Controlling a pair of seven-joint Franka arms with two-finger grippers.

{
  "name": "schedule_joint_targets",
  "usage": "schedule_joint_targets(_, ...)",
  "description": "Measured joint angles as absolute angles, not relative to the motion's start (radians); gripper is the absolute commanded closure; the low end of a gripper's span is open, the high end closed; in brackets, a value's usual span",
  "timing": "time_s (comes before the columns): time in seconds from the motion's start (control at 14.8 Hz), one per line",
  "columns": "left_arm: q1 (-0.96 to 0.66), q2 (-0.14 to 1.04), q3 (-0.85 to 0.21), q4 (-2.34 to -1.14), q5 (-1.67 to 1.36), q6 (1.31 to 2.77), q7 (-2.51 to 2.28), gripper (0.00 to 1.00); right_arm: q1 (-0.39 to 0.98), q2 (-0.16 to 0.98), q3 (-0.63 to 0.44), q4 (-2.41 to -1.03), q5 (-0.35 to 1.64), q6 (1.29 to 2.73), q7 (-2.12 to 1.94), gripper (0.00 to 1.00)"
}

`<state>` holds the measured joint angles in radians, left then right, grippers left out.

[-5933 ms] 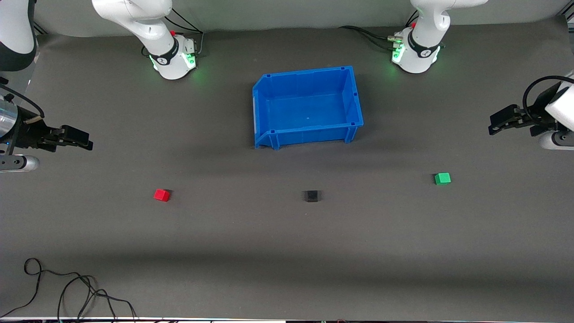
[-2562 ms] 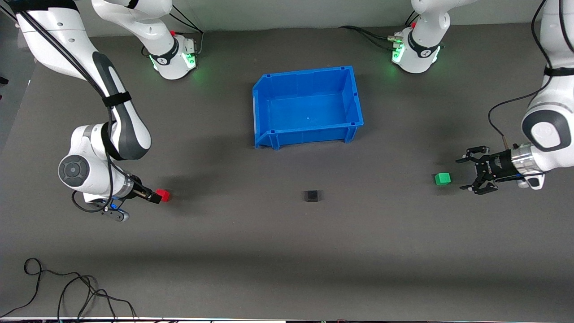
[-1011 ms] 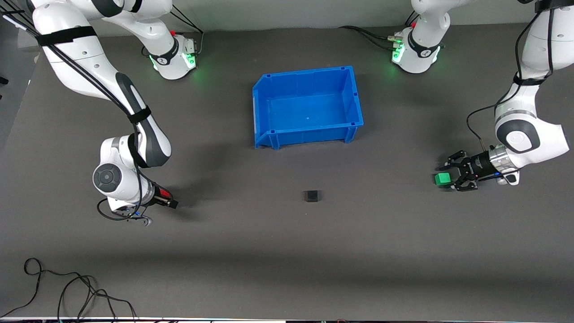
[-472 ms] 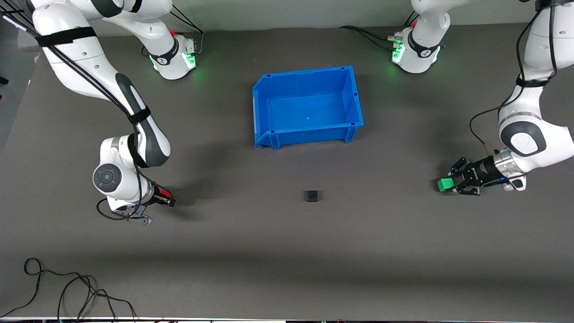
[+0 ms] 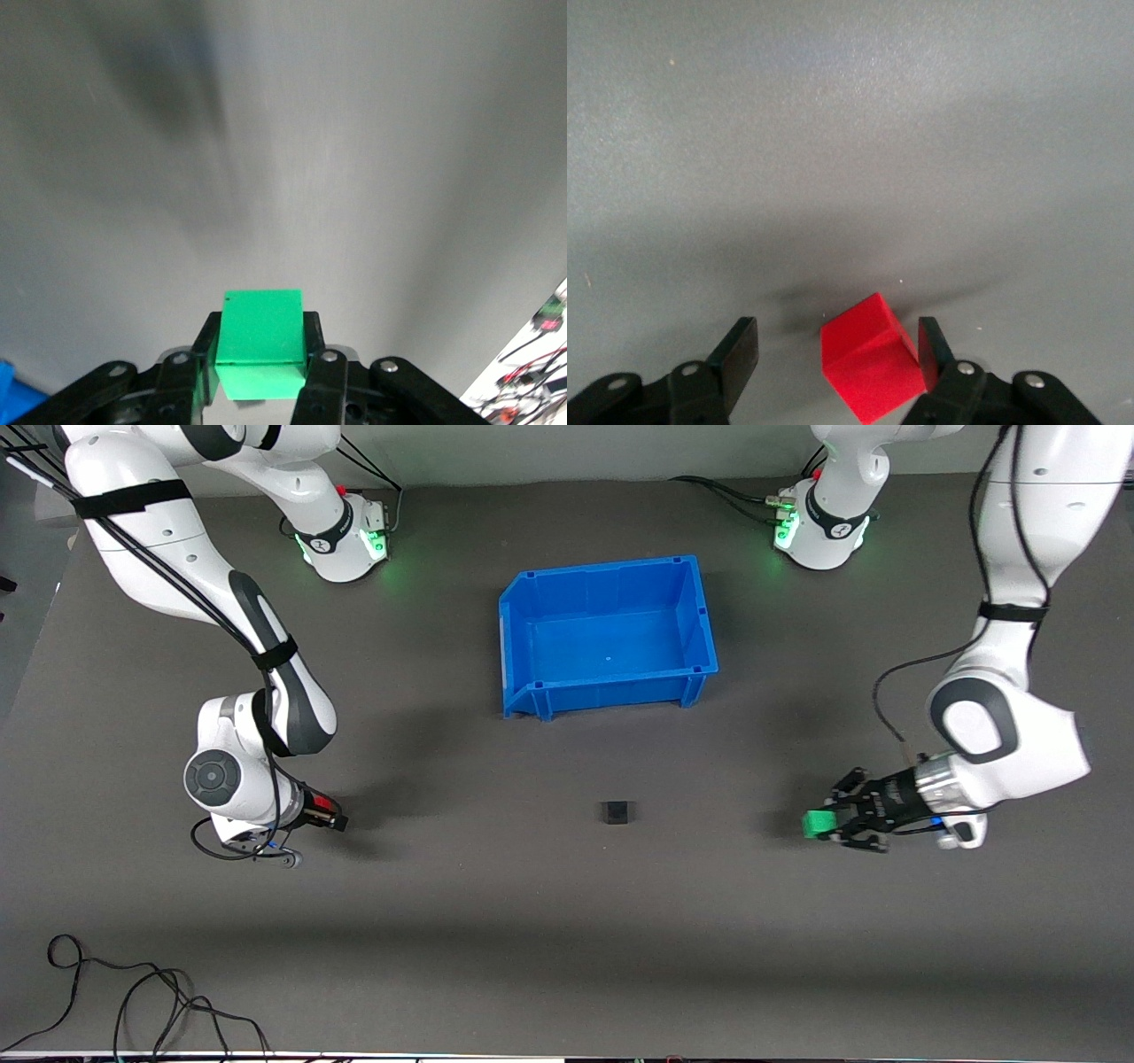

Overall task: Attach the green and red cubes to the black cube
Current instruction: 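Carry the green cube with the left gripper toward the black cube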

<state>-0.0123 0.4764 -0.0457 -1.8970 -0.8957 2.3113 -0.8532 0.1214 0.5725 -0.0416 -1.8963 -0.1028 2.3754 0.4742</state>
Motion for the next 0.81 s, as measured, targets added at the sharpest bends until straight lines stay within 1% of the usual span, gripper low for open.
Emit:
schedule_joint_targets(0.13,-0.084,0.489,-0.046,-1.882,-0.898,2.312,-0.878,0.78,0.121,0.579,-0.042,-1.897,-0.103,2.373,0.474,0.23)
schedule_joint_targets(0.2,-0.12,0.501,-0.046,-1.868,-0.899,2.314,-0.892,0.78,0.121,0.585,-0.042,-1.897,-0.103,2.373,0.473,0.24)
schedule_joint_targets(0.34,-0.182,0.536,-0.046,-1.83,-0.901,2.339,-0.933,0.77,0.121,0.591,-0.043,-1.896,-0.128,2.373,0.469,0.32)
schedule_joint_targets(0.4,-0.209,0.556,-0.045,-1.807,-0.901,2.36,-0.965,0.78,0.12,0.591,-0.043,-1.896,-0.145,2.373,0.469,0.4)
schedule_joint_targets(0.47,-0.236,0.579,-0.045,-1.782,-0.901,2.383,-1.004,0.77,0.119,0.591,-0.043,-1.896,-0.153,2.373,0.469,0.52)
schedule_joint_targets(0.54,-0.263,0.605,-0.045,-1.753,-0.901,2.41,-1.049,0.77,0.118,0.591,-0.044,-1.895,-0.156,2.373,0.469,0.59)
schedule_joint_targets(0.61,-0.291,0.631,-0.045,-1.727,-0.901,2.436,-1.094,0.77,0.118,0.591,-0.044,-1.895,-0.157,2.373,0.469,0.73)
schedule_joint_targets(0.67,-0.317,0.655,-0.045,-1.706,-0.901,2.464,-1.129,0.77,0.117,0.591,-0.044,-1.894,-0.158,2.373,0.468,0.82)
schedule_joint_targets(0.81,-0.368,0.697,-0.045,-1.685,-0.901,2.514,-1.175,0.77,0.117,0.591,-0.044,-1.894,-0.158,2.373,0.468,0.84)
